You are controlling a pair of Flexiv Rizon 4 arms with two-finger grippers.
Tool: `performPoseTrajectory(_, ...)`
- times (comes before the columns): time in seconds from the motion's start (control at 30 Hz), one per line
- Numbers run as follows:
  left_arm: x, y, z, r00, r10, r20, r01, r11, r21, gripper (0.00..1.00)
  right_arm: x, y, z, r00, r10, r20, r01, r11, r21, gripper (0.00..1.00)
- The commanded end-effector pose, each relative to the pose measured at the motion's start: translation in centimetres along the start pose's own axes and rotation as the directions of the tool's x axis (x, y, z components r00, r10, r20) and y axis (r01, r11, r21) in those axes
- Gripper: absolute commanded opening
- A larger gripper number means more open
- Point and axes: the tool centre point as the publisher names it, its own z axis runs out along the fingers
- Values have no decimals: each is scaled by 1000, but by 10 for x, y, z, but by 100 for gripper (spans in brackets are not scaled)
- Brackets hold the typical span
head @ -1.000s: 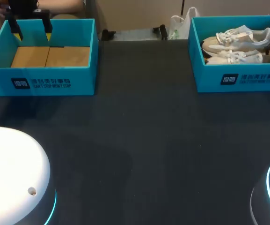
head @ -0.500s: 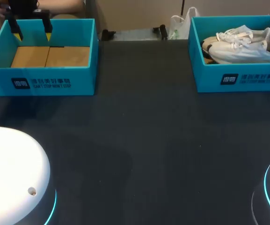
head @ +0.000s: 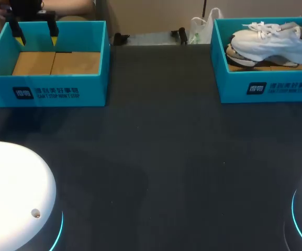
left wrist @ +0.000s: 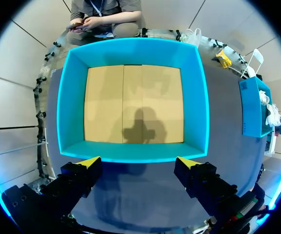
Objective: Take the shoe out of the shoebox, open the shoe tongue, remove and reinsert the insole, then place the shoe into the shoebox
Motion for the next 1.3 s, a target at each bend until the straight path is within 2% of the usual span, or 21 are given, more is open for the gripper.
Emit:
performPoseTrajectory(0.03,0,0,-1,1000,0,1,0,1000,-1,100,-3,-5,-36,1000,-14,-4,14,1000,-6,0)
performPoseTrajectory(0.2,0,0,-1,1000,0,1,0,1000,-1,100,-4,-6,-59,999,-41,17,41,999,-15,0)
performPoseTrajectory(0.47,0,0,-1,1000,0,1,0,1000,-1,100,-3,-16,-82,997,-74,19,74,997,-23,0)
performPoseTrajectory(0.63,0,0,-1,1000,0,1,0,1000,-1,100,-2,-20,-88,999,-51,5,51,997,-51,0)
performPoseTrajectory(1.3,0,0,-1,1000,0,1,0,1000,-1,100,-2,-20,-88,999,-51,5,51,997,-51,0)
